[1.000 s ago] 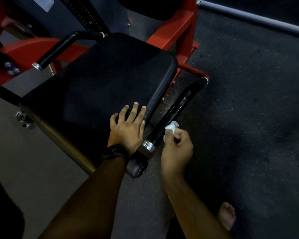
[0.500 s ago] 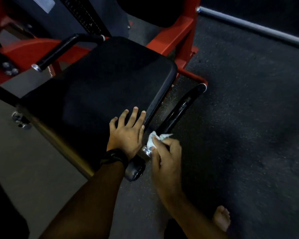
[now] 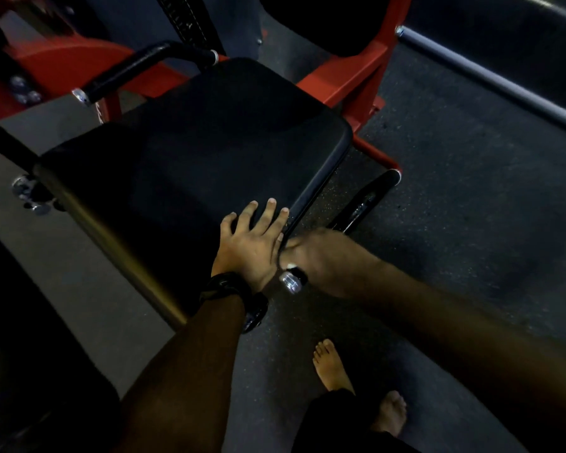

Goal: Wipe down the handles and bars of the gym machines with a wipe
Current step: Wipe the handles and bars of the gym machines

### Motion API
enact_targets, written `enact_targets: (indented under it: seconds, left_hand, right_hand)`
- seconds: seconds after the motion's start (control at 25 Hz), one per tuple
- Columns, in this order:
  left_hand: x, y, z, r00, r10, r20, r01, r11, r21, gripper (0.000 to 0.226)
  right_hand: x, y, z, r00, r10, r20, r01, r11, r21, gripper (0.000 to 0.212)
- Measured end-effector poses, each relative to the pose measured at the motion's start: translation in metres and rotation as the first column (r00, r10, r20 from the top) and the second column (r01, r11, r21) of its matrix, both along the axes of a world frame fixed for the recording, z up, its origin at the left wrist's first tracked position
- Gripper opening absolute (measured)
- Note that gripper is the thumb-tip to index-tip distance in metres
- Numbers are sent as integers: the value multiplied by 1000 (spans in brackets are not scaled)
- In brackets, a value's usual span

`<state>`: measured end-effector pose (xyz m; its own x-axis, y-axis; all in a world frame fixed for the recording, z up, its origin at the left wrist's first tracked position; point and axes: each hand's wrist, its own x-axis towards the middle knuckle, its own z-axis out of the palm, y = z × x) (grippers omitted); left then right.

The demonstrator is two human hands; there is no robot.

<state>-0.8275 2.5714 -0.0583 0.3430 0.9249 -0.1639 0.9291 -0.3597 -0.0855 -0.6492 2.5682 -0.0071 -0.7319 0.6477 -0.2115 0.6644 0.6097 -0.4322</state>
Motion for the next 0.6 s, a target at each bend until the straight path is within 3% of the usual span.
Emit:
enact_targets:
  seconds: [0.08,0.2,0.36,0.48,0.6]
  left_hand:
    - [0,0,0,1000,5,11,-5,1000,-8,51]
    - [1,-1,1,1000,10,13,-10,1000,14,49]
    - [0,0,1,1000,8,-9,-9,1000,-3,50]
    - [1,-1,1,999,11,-37,-11,1000,1,50]
    - [0,0,0,998,3,-55,-3,1000,-4,48]
  right_hand:
    - [5,7,0,996,58,63,-56,998,-42,23]
    - [29,40,5,970,-104,220,127,988,-89,30]
    - [18,28,7,977,84,198,-66,993,-96,25]
    - [25,47,4,962,-65,265,100,988,-122,27]
    - [15,32,0,984,-6,175,31,990,-140,22]
